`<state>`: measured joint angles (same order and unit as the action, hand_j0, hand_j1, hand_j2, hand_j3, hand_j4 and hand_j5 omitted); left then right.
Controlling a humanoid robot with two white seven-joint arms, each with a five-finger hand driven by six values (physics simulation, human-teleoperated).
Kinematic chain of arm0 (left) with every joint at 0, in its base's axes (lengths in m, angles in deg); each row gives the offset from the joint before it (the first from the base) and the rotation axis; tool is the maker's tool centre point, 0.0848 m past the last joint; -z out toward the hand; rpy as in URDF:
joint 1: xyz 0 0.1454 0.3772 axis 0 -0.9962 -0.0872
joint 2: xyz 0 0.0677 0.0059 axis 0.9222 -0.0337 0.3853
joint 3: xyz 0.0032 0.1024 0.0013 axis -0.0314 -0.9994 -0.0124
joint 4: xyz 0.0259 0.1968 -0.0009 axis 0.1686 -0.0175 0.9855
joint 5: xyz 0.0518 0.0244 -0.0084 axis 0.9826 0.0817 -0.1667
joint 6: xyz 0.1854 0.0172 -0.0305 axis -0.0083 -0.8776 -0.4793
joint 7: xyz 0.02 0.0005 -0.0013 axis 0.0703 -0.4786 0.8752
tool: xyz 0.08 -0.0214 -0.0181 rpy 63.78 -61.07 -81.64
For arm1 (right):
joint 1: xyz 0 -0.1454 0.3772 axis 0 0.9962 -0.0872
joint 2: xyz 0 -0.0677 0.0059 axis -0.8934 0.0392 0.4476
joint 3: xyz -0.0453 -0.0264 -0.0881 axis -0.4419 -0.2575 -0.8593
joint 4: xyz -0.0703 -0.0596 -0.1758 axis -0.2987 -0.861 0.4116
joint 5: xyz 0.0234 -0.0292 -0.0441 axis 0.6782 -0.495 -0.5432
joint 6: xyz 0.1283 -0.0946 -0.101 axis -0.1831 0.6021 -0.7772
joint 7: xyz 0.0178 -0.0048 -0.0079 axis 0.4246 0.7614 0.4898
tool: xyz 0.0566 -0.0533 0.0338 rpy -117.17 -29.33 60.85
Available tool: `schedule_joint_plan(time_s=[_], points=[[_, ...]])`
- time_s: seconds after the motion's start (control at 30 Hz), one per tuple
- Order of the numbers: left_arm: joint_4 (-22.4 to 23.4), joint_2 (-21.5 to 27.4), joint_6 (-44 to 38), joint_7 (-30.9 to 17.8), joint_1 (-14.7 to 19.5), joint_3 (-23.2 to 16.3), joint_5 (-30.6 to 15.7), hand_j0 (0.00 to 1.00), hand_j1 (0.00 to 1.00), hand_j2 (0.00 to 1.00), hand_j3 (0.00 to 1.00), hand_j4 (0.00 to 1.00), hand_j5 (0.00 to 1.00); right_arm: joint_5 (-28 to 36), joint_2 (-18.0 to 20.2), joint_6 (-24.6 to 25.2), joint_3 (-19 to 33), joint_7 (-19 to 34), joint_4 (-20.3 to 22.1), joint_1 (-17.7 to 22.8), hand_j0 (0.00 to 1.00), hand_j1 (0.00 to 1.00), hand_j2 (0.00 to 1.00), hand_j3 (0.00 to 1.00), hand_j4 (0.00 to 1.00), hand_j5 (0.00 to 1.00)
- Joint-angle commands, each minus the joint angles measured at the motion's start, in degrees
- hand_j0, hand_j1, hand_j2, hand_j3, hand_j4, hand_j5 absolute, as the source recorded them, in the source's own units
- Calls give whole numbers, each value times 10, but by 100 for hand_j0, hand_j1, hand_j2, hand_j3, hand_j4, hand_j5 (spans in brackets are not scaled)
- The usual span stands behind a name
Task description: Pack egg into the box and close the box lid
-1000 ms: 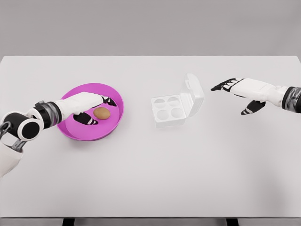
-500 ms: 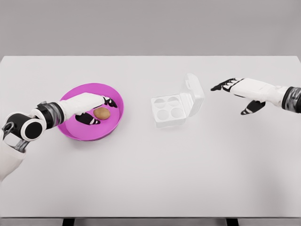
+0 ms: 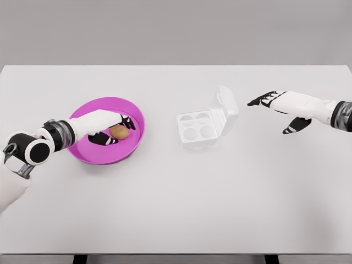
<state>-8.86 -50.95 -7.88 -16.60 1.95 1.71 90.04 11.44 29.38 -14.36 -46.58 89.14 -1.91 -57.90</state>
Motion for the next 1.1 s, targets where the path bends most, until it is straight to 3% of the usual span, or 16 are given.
schedule_joint_plan(time_s=[0.0,0.33,1.07], points=[[0,1,-12,0,0,0,-3,61,61,61,61,61,61,3,1,2,0,0,1,0,100,100,100,100,100,100],[-3,1,-12,0,4,4,-5,40,40,40,40,40,40,3,-4,2,0,0,1,0,100,100,100,100,100,100],[-49,0,-5,0,17,20,-25,34,34,34,34,34,34,3,-4,2,-1,0,1,0,100,100,100,100,100,100]])
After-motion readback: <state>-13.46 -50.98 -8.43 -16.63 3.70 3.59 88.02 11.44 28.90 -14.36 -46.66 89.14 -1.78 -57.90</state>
